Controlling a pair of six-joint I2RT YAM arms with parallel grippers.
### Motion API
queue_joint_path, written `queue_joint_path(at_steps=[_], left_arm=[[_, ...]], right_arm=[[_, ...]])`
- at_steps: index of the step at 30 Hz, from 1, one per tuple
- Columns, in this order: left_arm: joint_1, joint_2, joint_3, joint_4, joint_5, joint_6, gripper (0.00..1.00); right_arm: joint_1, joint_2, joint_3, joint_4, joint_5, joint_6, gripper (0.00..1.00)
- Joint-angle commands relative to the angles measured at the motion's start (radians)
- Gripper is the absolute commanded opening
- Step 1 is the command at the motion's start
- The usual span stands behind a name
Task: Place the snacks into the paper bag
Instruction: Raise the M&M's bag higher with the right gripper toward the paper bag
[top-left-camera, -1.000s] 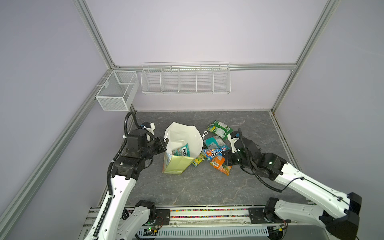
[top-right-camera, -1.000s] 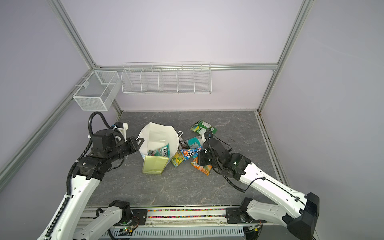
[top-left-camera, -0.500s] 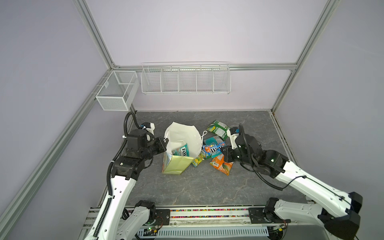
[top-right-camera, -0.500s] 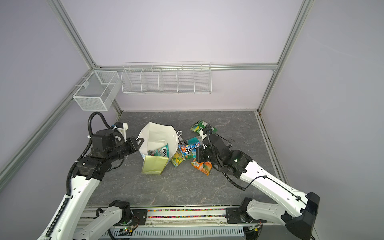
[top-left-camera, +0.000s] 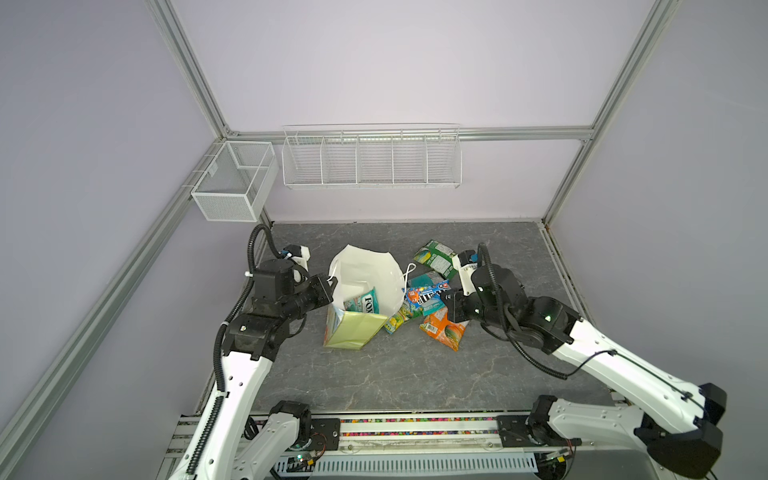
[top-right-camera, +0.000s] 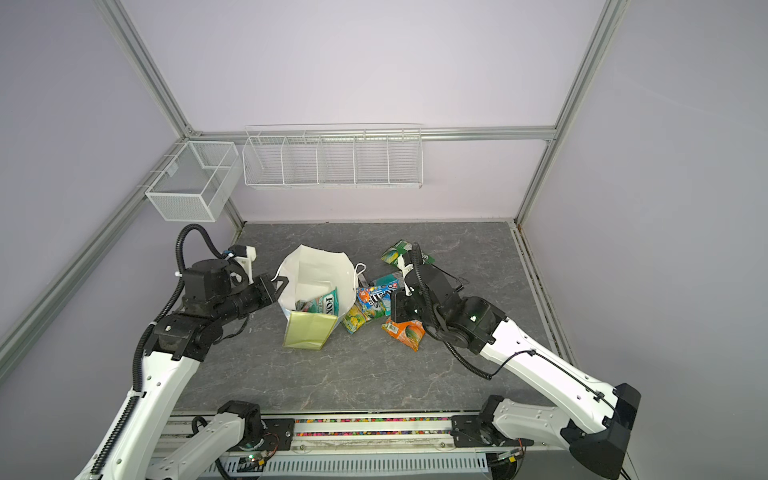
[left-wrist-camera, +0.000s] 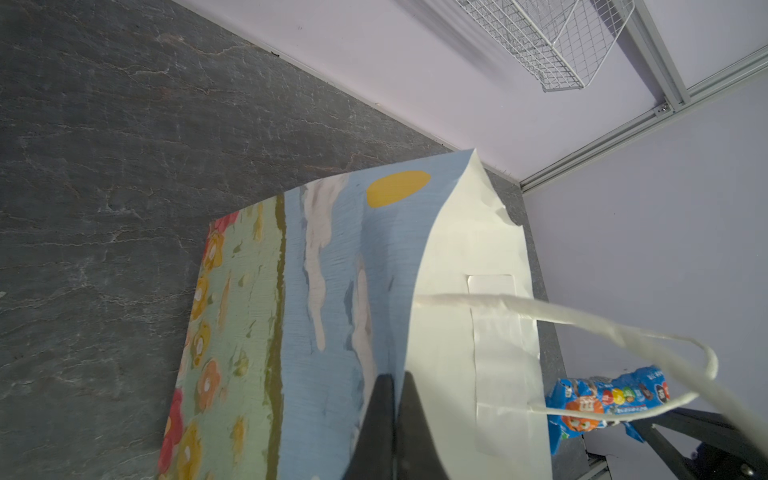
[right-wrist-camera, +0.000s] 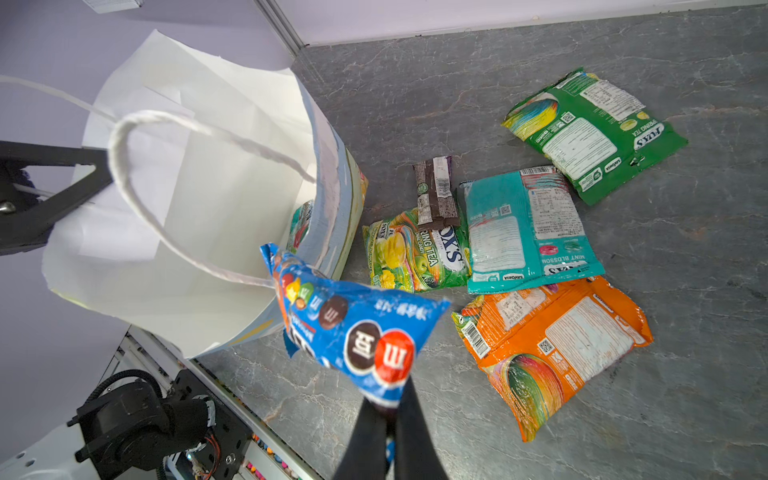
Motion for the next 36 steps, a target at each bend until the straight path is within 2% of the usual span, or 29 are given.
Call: queue_joint_path(at_steps=[1, 36], left_arm=[[-0.003, -0.018, -0.003, 0.038, 0.012, -0.004, 0.00], [-0.003, -0.018, -0.015, 0.048, 0.009, -0.015, 0.00]], right_arm=[[0.010, -0.004, 0.032, -0.003, -0.004, -0.020, 0.06], [0.075, -0.016, 0.207, -0.071, 0.083, -0.115, 0.07]])
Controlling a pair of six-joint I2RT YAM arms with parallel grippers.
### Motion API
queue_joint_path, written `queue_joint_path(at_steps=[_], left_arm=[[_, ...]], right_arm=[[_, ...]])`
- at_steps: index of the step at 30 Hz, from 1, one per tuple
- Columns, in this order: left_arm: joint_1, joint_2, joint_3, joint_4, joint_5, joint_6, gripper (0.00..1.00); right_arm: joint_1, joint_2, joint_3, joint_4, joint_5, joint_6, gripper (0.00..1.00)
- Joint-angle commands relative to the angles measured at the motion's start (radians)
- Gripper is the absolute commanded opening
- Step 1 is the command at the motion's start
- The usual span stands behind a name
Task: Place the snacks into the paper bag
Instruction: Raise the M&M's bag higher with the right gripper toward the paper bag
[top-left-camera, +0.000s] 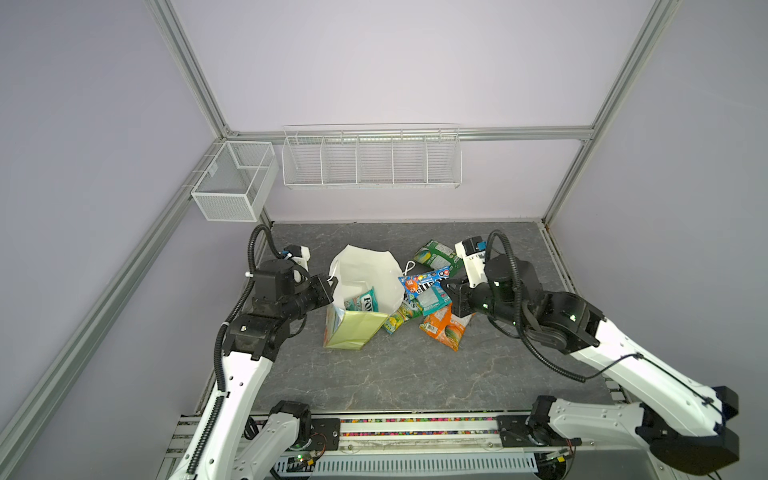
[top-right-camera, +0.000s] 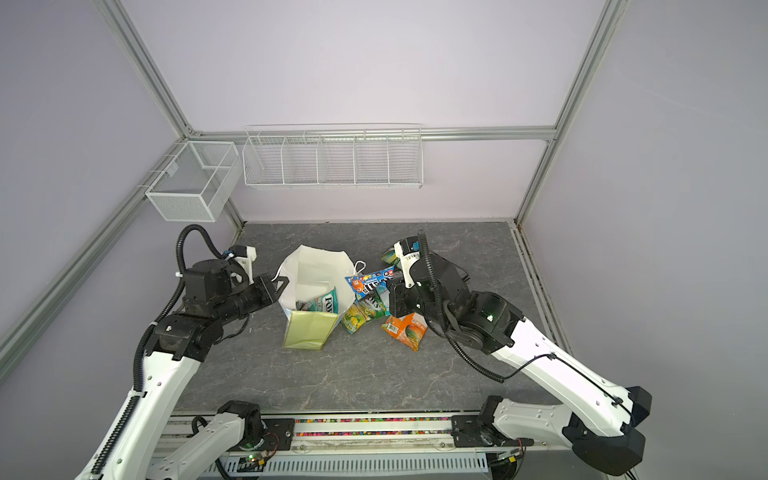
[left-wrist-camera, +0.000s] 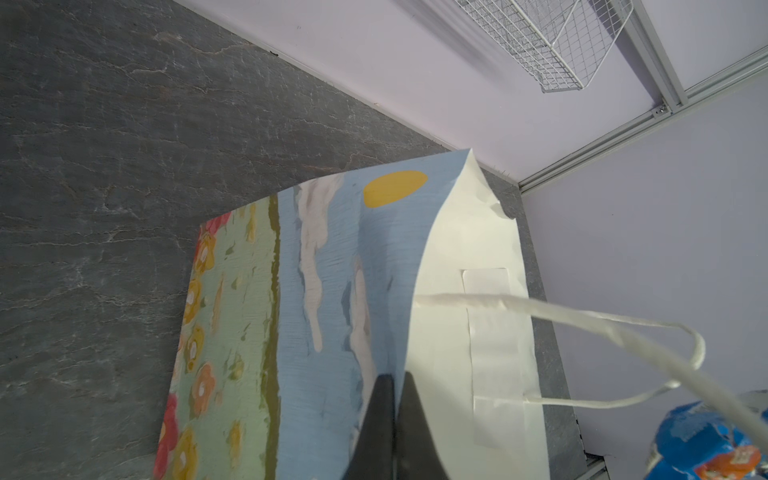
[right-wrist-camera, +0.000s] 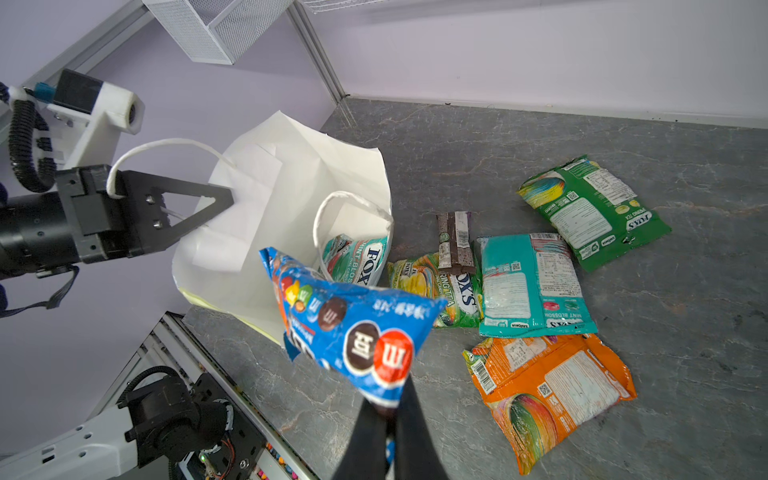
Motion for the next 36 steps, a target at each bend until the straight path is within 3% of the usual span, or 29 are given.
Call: queue_joint_path(at_steps=[1, 18, 36], left_arm=[[-0.003, -0.018, -0.010, 0.040, 0.008, -0.010, 0.00], [-0.003, -0.026, -0.013, 0.040, 0.009, -0.013, 0.00], [-0.003, -0.026, -0.019, 0.045, 0.014, -0.015, 0.00]], right_arm=[[0.013, -0.015, 0.029, -0.009, 0.026, -0.029, 0.07], [0.041, -0.019, 0.086, -0.015, 0.066, -0.069, 0.07], [0.073, 0.108, 0.230, -0.066, 0.103, -0.122, 0.07]])
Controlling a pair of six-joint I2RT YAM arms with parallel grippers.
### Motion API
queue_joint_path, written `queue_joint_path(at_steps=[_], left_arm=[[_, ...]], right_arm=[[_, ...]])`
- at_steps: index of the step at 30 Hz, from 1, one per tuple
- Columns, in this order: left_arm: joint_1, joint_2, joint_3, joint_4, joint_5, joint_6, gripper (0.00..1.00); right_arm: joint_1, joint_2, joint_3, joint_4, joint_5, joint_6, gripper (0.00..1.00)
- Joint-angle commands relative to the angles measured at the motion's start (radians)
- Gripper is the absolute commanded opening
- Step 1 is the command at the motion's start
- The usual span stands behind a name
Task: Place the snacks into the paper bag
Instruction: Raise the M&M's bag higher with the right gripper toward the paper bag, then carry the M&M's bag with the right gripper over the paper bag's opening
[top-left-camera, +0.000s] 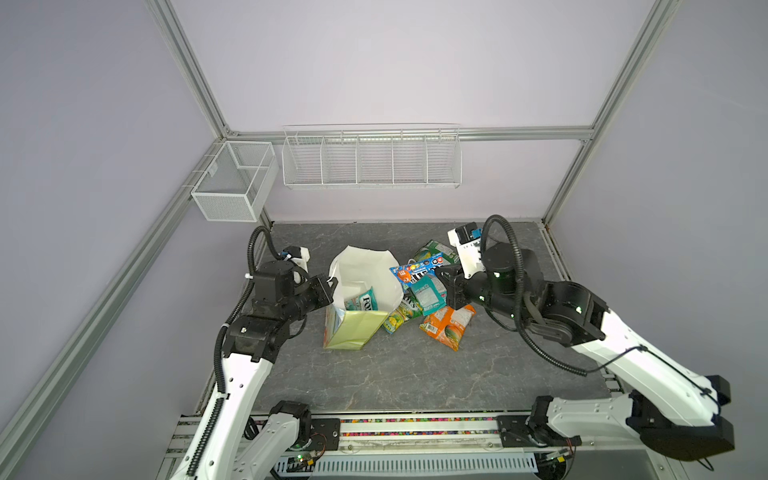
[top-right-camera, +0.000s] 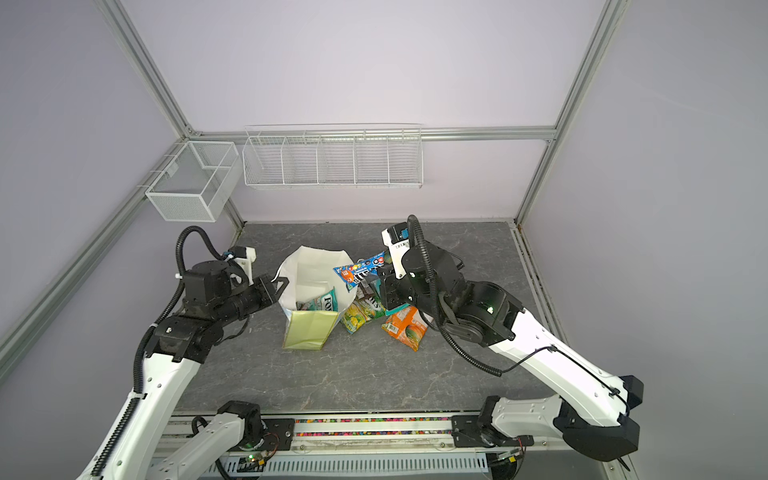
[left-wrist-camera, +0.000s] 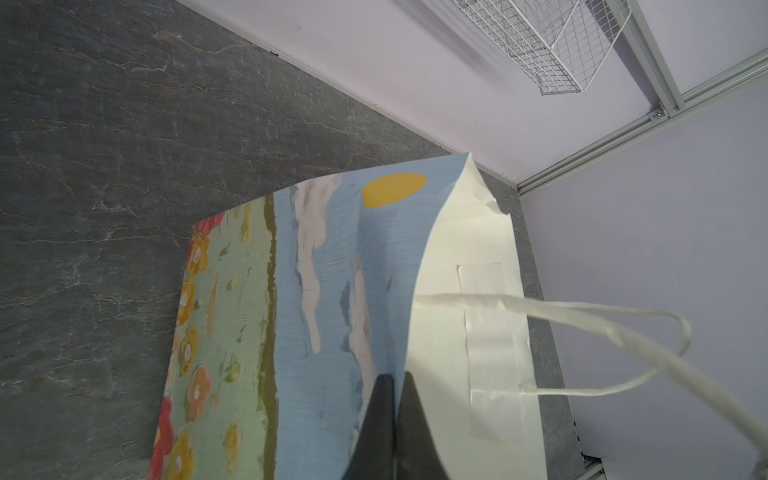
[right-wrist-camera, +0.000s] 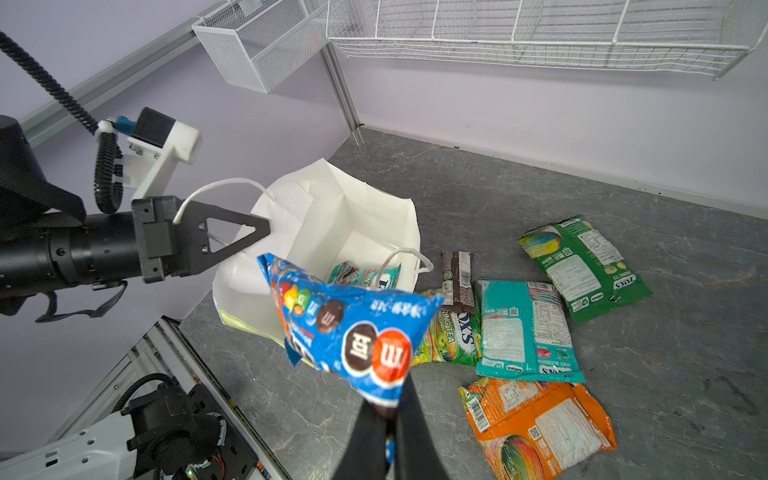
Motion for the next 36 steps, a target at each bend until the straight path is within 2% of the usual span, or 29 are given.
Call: queue_joint_path(at_steps=[1, 16, 27, 36], left_arm=[[-0.003, -0.017, -0.007, 0.036, 0.013, -0.006, 0.00], [-0.003, -0.028, -0.002, 0.032, 0.015, -0.006, 0.00], [-0.003, -0.030, 0.005, 0.027, 0.018, -0.006, 0.00], [-0.003, -0.030, 0.002, 0.033, 0.022, -0.012, 0.00]], right_arm=[[0.012, 0.018, 0.036, -0.017, 0.036, -0.032, 0.07], [0.042, 0.187, 0.224, -0.158, 0.140, -0.109, 0.07], [0.050, 0.355, 0.435, -0.332, 0.141, -0.169, 0.07], [0.065, 0.415, 0.463, -0.347, 0.158, -0.164, 0.07]])
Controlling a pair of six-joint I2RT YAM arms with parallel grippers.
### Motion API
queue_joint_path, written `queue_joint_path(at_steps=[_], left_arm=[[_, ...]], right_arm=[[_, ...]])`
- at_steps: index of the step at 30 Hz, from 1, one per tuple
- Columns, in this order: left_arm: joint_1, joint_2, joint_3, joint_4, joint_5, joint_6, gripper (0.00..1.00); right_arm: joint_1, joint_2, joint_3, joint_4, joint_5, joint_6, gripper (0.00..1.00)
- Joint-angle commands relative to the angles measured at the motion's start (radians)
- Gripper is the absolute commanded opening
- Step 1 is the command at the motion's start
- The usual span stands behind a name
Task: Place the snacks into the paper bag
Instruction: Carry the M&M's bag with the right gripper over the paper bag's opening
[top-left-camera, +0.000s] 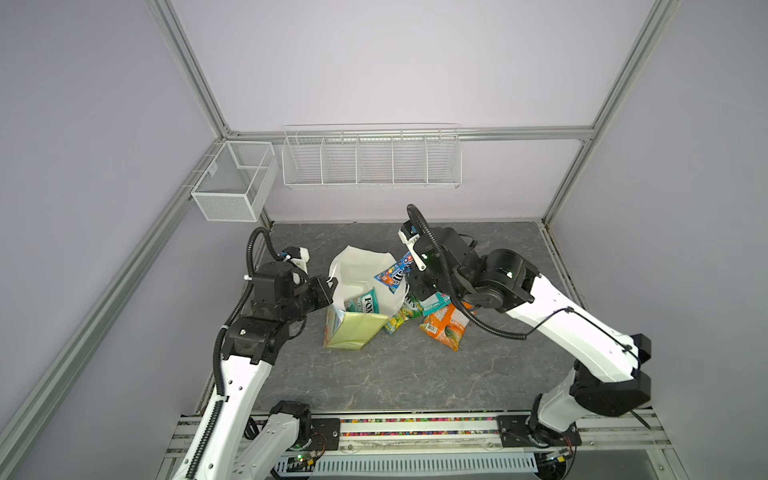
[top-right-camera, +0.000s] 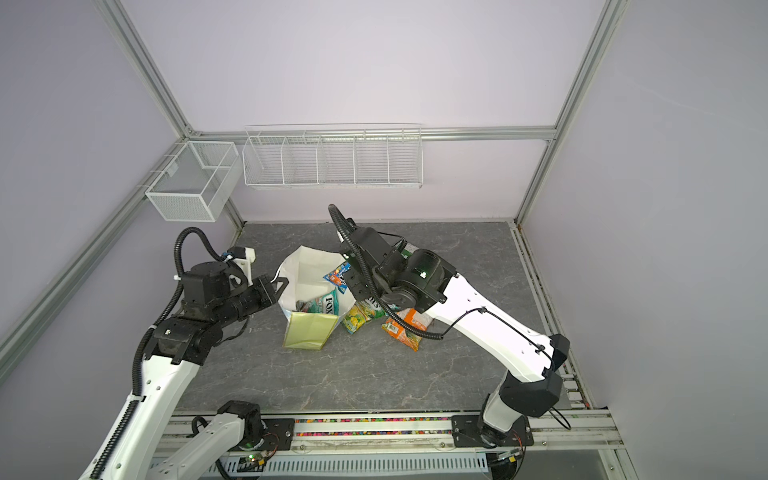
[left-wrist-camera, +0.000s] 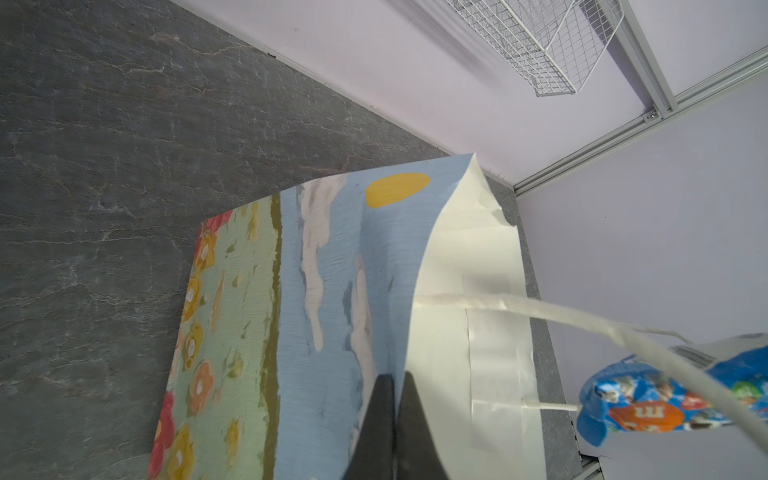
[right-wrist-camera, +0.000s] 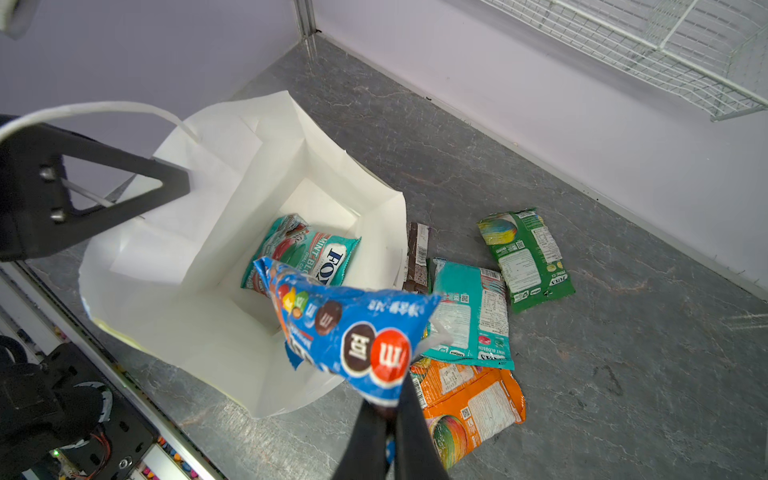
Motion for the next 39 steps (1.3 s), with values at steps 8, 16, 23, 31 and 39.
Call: queue_joint_path(at_steps=[8, 16, 23, 31, 39], left_arm=[[-0.002, -0.015, 0.013, 0.033, 0.024, -0.011, 0.00], [-0.002, -0.018, 0.008, 0.036, 0.026, -0.016, 0.00], [-0.002, -0.023, 0.002, 0.038, 0.028, -0.019, 0.00], [-0.003, -0.028, 0.000, 0.036, 0.029, -0.020, 0.00], [-0.003, -0.029, -0.003, 0.036, 0.029, -0.020, 0.00]], right_arm=[[0.015, 0.058, 0.057, -0.038, 0.055, -0.023, 0.07], [0.017, 0.092, 0.062, -0.045, 0.061, -0.023, 0.07], [0.017, 0.119, 0.064, -0.043, 0.060, -0.020, 0.07], [0.018, 0.143, 0.072, -0.045, 0.063, -0.011, 0.07], [0.017, 0.160, 0.077, -0.045, 0.061, -0.007, 0.07]])
